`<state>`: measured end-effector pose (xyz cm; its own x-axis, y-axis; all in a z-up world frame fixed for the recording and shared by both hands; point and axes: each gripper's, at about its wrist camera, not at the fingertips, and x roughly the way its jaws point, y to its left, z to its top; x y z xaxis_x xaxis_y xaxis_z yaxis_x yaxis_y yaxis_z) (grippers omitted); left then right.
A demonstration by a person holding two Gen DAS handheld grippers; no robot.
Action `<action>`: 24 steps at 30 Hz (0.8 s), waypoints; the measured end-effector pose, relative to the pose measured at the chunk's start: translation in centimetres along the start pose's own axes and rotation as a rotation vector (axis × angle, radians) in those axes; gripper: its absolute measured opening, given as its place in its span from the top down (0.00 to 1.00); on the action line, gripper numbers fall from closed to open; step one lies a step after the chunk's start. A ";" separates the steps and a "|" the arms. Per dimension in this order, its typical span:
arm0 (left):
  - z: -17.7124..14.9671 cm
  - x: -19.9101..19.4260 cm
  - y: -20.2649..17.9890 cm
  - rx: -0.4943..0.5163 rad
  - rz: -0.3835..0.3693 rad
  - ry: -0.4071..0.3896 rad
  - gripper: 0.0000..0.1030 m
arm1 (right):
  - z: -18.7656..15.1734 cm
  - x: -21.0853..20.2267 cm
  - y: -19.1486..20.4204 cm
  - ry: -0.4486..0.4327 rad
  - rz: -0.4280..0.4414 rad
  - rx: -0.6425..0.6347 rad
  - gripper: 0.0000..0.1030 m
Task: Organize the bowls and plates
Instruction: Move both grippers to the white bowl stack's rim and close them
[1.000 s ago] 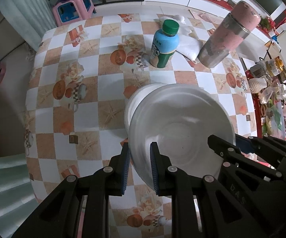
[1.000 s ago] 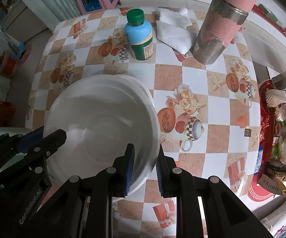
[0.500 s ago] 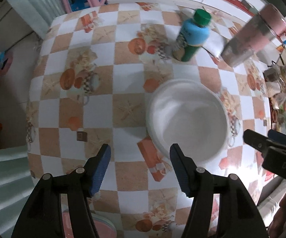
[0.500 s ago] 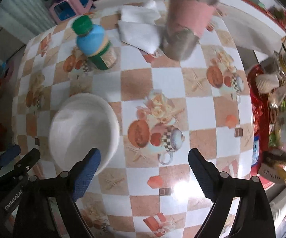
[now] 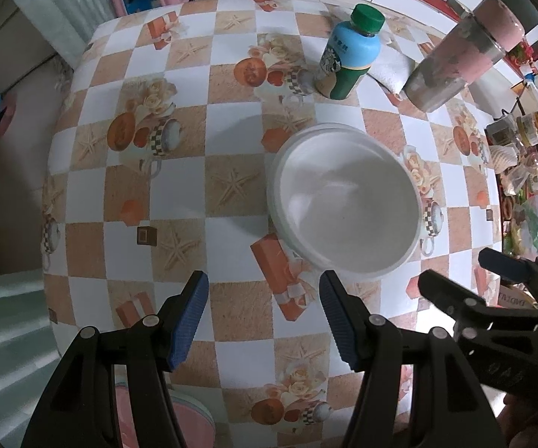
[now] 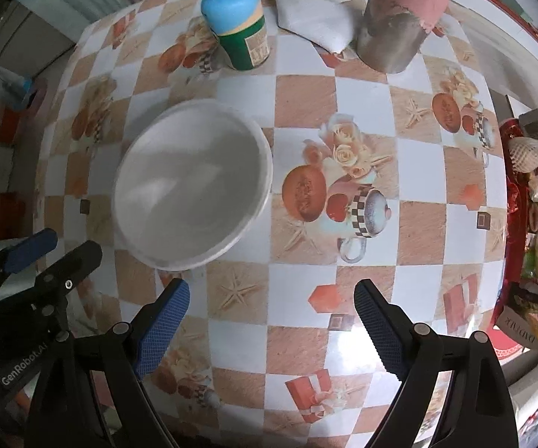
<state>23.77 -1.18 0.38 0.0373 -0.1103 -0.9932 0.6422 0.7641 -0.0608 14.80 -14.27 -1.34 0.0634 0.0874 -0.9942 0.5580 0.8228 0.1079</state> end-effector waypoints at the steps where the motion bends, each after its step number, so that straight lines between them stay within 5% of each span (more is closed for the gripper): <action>1: 0.1 0.0 0.0 -0.005 -0.005 0.001 0.36 | 0.0 -0.3 -0.1 -0.010 0.000 0.001 0.12; 24: 0.8 0.9 -0.1 -0.011 -0.008 0.027 0.36 | 1.2 0.8 -0.5 0.000 -0.003 -0.001 0.12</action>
<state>24.33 -1.89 -0.44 0.0116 -0.0997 -0.9950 0.6339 0.7703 -0.0698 15.57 -15.23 -2.20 0.0620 0.0848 -0.9945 0.5576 0.8235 0.1050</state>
